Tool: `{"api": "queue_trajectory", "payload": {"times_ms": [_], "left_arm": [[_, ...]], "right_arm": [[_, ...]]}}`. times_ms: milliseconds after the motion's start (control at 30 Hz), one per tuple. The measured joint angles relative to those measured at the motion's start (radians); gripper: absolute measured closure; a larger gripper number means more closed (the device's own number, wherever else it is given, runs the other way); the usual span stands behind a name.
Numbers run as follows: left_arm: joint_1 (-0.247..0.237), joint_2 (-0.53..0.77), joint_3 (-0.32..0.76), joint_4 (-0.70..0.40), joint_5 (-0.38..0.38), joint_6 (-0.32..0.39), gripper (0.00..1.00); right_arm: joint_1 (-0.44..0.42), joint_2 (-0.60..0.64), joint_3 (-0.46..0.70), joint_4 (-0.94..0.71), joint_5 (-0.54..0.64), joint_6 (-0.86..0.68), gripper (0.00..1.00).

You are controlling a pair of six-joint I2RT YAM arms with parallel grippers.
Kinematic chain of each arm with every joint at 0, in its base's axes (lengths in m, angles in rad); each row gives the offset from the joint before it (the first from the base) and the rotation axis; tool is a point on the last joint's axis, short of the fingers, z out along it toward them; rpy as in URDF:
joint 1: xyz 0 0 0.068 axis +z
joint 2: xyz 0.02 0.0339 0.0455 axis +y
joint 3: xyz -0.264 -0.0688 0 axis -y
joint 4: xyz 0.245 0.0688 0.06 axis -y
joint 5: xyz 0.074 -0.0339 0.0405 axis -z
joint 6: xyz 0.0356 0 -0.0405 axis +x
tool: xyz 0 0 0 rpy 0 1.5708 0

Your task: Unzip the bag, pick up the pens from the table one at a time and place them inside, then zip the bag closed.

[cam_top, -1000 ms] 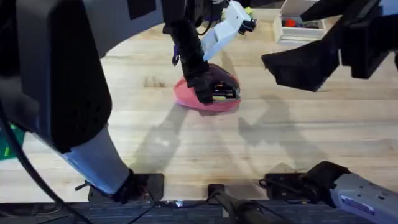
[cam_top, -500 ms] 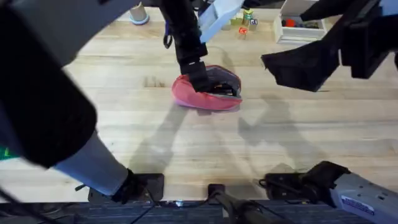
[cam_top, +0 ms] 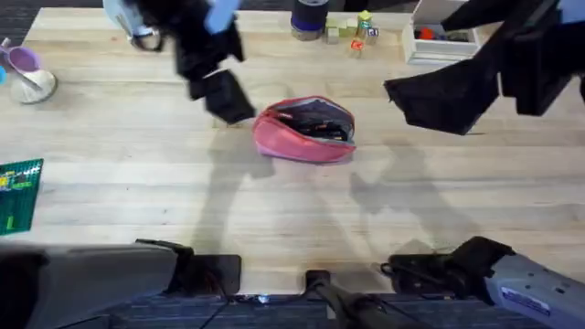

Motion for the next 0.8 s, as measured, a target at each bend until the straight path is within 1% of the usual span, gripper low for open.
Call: {"api": "queue_trajectory", "payload": {"times_ms": [67, 200, 267, 333, 467, 533, 700, 800], "left_arm": [[0.068, -0.050, -0.059, 0.021, 0.037, 0.044, 0.006], [0.207, -0.140, -0.188, 0.040, 0.139, 0.176, 0.006], [0.256, -0.171, -0.256, 0.074, 0.191, 0.229, 0.006], [0.293, -0.181, -0.319, 0.127, 0.239, 0.262, 0.006], [0.351, -0.172, -0.441, 0.235, 0.318, 0.299, 0.006], [0.376, -0.164, -0.499, 0.266, 0.355, 0.330, 0.006], [0.424, -0.158, -0.597, 0.287, 0.423, 0.424, 0.006], [0.447, -0.158, -0.609, 0.290, 0.447, 0.446, 0.006]], "right_arm": [[0.000, 0.000, 0.000, 0.000, 0.000, 0.000, 0.006], [0.000, 0.000, 0.000, 0.000, 0.000, 0.000, 0.006], [0.000, 0.000, 0.000, 0.000, 0.000, 0.000, 0.006], [0.000, 0.000, 0.000, 0.000, 0.000, 0.000, 0.006], [0.000, 0.000, 0.000, 0.000, 0.000, 0.000, 0.005], [0.000, 0.000, 0.000, 0.000, 0.000, 0.000, 0.005], [0.000, 0.020, 0.000, 0.000, 0.000, 0.000, 0.005], [0.000, 0.049, 0.000, 0.000, 0.000, 0.000, 0.005]]}}
